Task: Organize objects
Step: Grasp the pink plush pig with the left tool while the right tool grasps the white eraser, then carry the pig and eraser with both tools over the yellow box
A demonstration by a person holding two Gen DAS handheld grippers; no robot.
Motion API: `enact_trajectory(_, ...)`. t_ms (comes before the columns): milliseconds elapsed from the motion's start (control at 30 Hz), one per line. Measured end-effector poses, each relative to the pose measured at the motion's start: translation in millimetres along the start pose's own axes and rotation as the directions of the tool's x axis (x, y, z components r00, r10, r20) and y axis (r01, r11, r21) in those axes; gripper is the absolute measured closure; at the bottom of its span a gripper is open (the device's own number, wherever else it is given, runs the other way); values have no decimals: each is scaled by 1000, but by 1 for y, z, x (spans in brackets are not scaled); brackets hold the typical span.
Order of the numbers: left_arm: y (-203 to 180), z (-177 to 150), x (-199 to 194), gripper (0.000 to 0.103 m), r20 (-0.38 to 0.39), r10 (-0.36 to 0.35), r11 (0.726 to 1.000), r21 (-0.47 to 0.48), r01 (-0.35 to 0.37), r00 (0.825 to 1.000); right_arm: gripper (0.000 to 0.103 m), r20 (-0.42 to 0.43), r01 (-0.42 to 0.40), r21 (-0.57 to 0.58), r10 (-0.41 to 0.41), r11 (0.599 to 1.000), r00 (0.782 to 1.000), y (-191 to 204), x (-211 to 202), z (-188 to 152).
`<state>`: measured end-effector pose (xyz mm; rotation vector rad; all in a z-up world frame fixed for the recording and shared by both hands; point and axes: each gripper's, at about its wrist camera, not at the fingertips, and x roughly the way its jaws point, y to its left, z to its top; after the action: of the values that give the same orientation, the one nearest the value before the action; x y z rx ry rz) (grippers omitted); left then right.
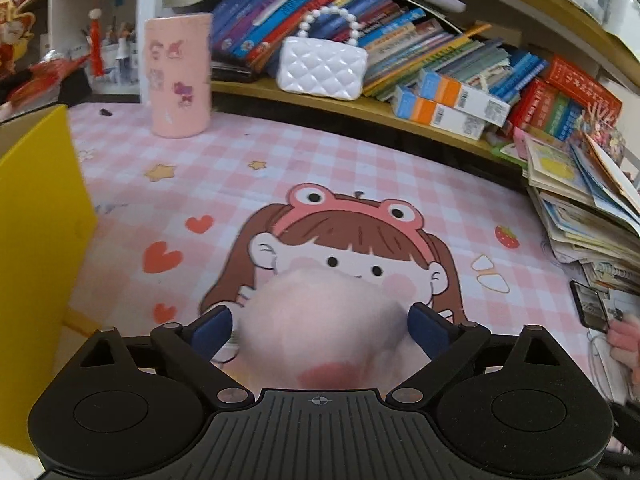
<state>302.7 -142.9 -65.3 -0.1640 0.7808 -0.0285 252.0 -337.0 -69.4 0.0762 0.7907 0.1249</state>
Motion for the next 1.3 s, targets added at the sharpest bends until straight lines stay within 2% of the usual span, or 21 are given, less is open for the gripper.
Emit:
enact_trajectory(167, -6, -2, 9, 7, 9, -24, 1000, 16, 24, 1000, 56, -19, 11, 27, -11, 1000, 1000, -1, -14, -10)
enact_trajectory(233, -4, -3, 8, 11, 14, -38, 999, 19, 38, 999, 56, -21, 12, 25, -12, 1000, 1000, 0, -19, -13)
enact_trajectory(300, 0, -3, 2, 27, 18, -47, 999, 17, 47, 999, 56, -20, 12, 16, -12, 1000, 1000, 4, -22, -16)
enact_trajectory(367, 3, -3, -9, 37, 27, -48, 999, 9, 48, 998, 56, -17, 13, 11, -13, 1000, 1000, 8, -25, -18)
enact_trajectory(400, 4, -3, -15, 39, 32, -47, 999, 11, 47, 998, 56, -16, 13, 11, -13, 1000, 1000, 10, -27, -18)
enact_trajectory(600, 18, -10, -65, 40, 118, -65, 998, 26, 63, 991, 56, 4, 11, 18, -11, 1000, 1000, 25, -40, -20)
enact_trajectory(900, 63, -37, -124, 39, 132, -60, 997, -44, 67, 989, 56, -4, -36, 29, 36, 999, 999, 59, -60, -35)
enact_trajectory(1067, 93, -58, -156, 39, 140, -36, 996, -70, 46, 990, 56, -10, -54, -20, 54, 998, 998, 88, -73, -48)
enact_trajectory(1300, 143, -88, -197, 39, 129, 42, 993, -111, -28, 991, 56, -35, -94, -104, 91, 990, 995, 140, -85, -68)
